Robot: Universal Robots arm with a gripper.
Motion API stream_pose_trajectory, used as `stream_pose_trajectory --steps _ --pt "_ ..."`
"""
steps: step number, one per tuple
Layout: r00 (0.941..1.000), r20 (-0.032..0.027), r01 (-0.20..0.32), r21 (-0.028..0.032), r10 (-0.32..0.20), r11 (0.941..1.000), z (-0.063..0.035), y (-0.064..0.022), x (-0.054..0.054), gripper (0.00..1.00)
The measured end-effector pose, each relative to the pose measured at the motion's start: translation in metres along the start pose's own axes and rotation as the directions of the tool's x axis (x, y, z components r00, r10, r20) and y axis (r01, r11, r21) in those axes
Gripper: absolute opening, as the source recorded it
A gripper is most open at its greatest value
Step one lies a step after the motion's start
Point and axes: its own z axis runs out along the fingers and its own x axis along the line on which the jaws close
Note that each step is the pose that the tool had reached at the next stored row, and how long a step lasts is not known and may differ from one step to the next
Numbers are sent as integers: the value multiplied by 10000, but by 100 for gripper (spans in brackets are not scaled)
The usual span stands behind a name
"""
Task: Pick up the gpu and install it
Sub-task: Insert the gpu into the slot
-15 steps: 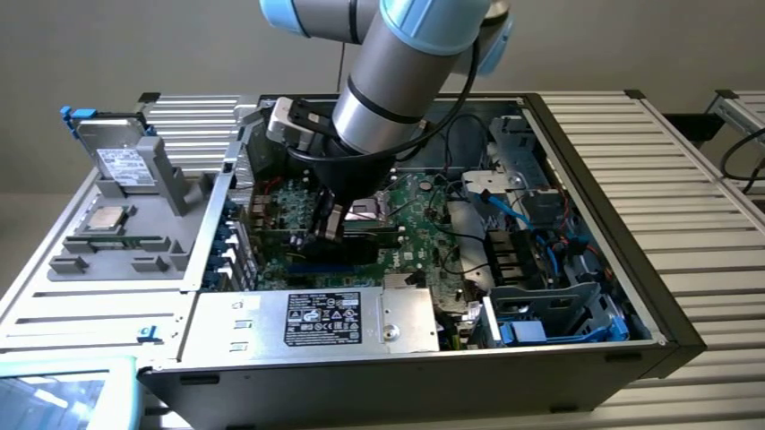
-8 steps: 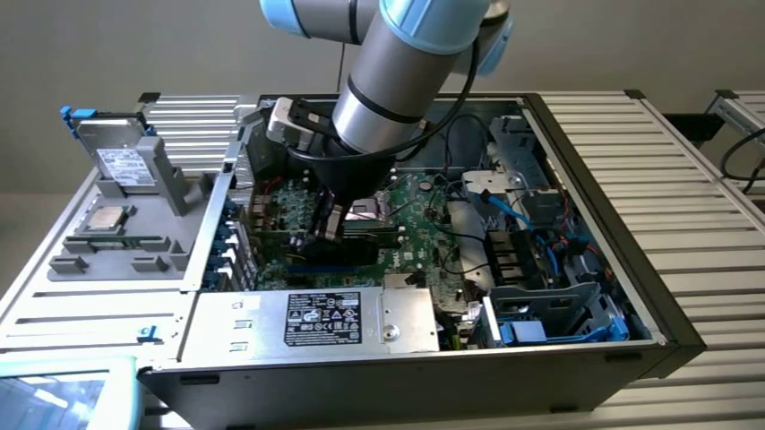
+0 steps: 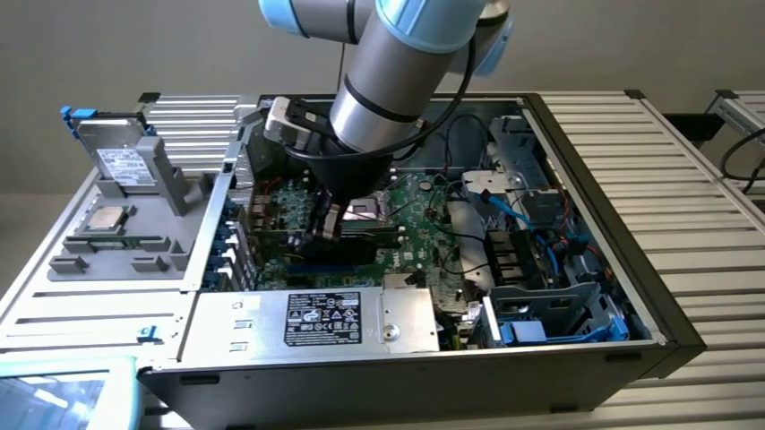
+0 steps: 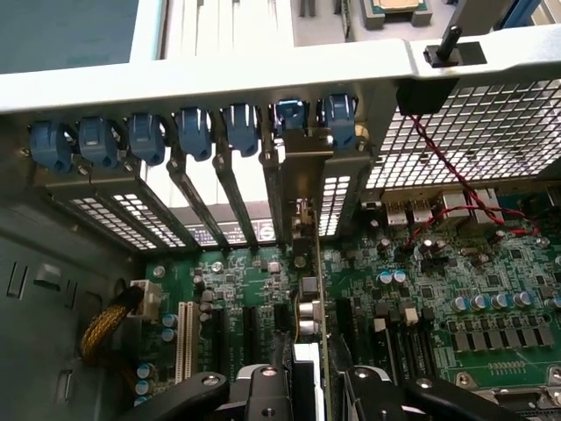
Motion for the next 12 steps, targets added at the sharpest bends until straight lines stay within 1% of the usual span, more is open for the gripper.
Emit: stream_pose_trajectory --steps 4,8,12 --pt "10000 -1 -1 -1 1 10000 1 5 -15 28" --pt "10000 1 0 1 0 10000 14 34 -13 28" --pt "10000 -1 0 0 0 10000 19 45 -11 28"
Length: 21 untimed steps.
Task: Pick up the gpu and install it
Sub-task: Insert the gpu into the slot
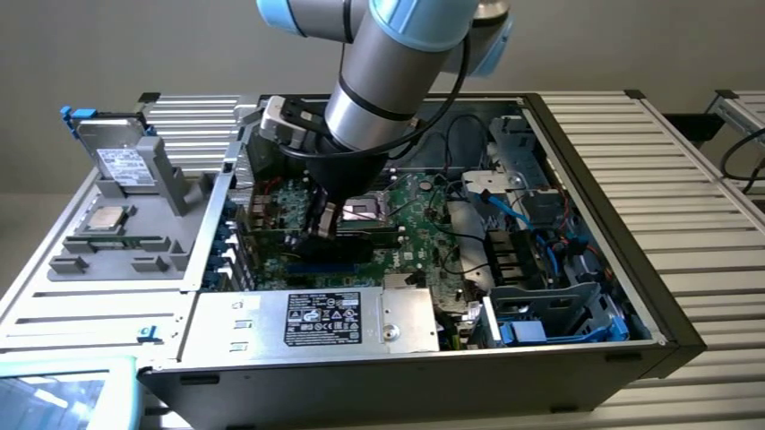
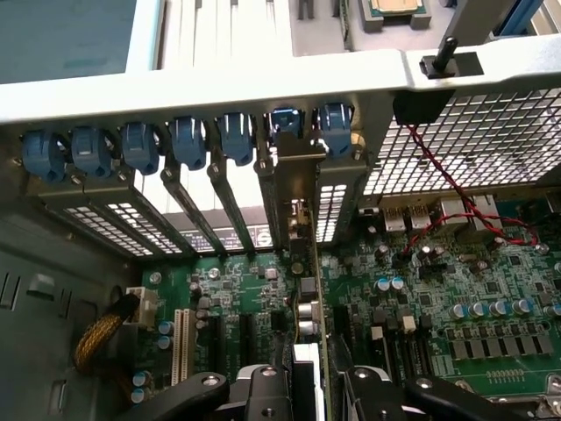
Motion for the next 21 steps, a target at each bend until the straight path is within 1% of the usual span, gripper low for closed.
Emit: stream_pose_trajectory --steps 13,18,21 --pt "10000 2 -6 -1 6 10000 6 0 -13 28" --pt "10000 3 -6 -1 6 10000 71 -26 -15 28" --pt "10000 1 -5 -2 5 10000 75 -27 -15 28"
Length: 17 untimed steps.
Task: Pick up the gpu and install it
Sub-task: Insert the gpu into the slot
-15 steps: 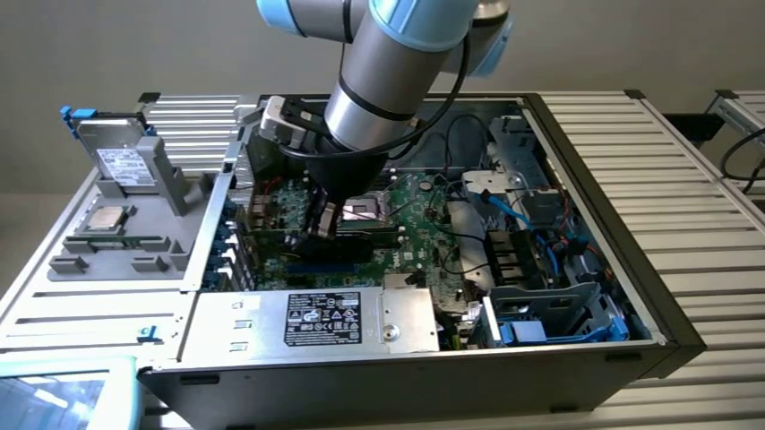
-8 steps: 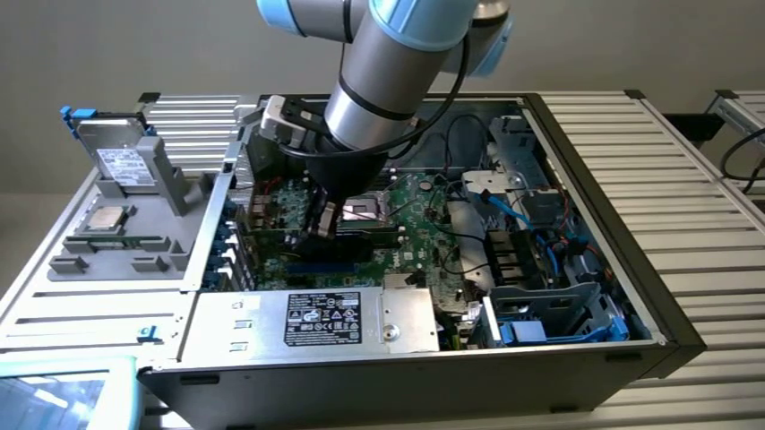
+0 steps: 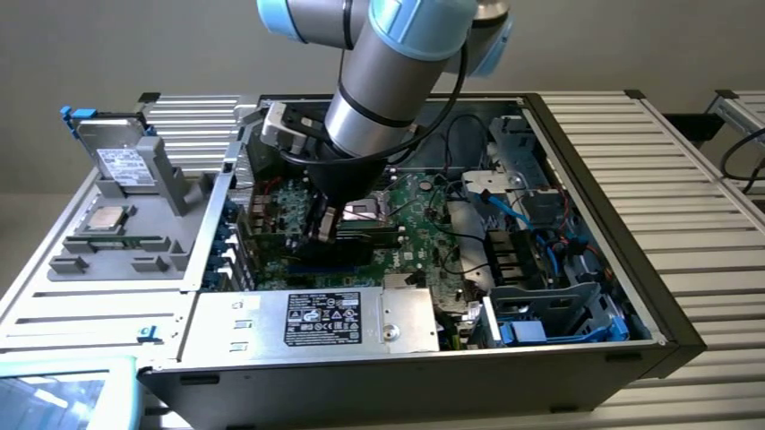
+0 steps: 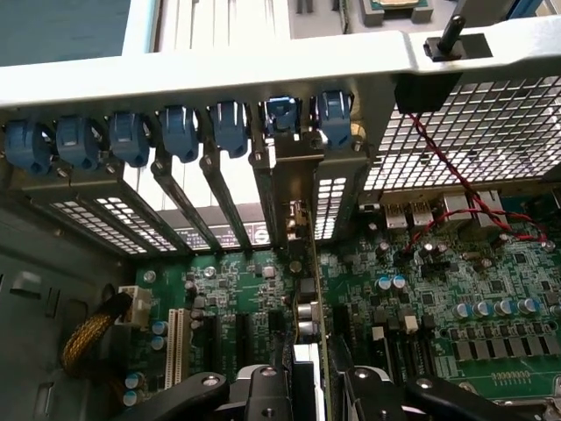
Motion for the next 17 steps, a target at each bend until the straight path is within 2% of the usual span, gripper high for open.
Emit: stream_pose_trajectory --steps 17 --pt "10000 20 9 -1 -9 10000 14 -5 21 28"
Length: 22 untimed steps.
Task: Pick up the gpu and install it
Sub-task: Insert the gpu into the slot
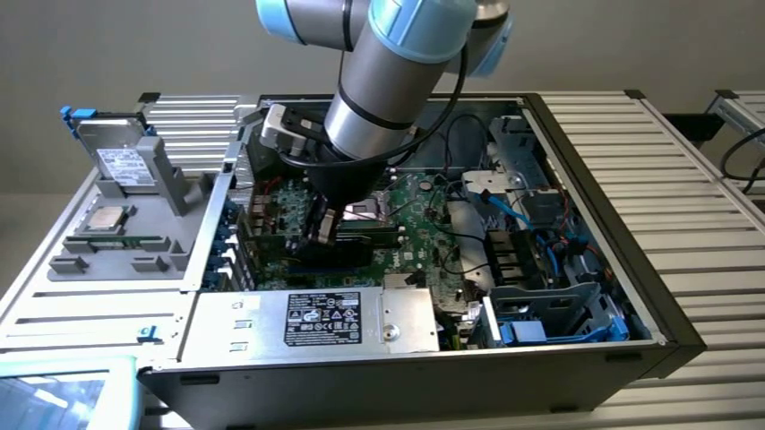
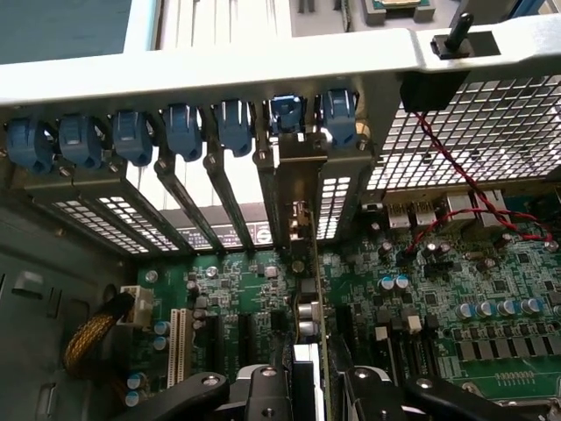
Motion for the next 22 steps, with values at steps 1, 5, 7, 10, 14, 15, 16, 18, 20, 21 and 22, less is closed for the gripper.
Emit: stream_pose_trajectory --steps 1,5,7,10,14,15,16,18,20,21,22 --pt "10000 -1 0 0 0 10000 0 0 0 28" --pt "10000 -15 -3 -7 3 10000 33 -14 -1 28" --pt "10000 -19 -3 -7 3 10000 43 -19 -3 28" --pt "10000 -18 -4 -7 4 10000 44 -19 -4 28" --pt "10000 -2 2 -7 -2 10000 38 -16 -4 28" --pt "10000 0 2 -7 -2 10000 39 -16 -3 28" --pt "10000 6 7 -5 -7 10000 42 -17 -2 28" --pt "10000 3 6 -5 -6 10000 39 -17 -3 28" --pt "10000 5 6 -5 -6 10000 40 -17 -3 28" --pt "10000 6 7 -4 -7 10000 40 -17 -3 28" --pt "10000 7 7 -4 -7 10000 40 -17 -3 28"
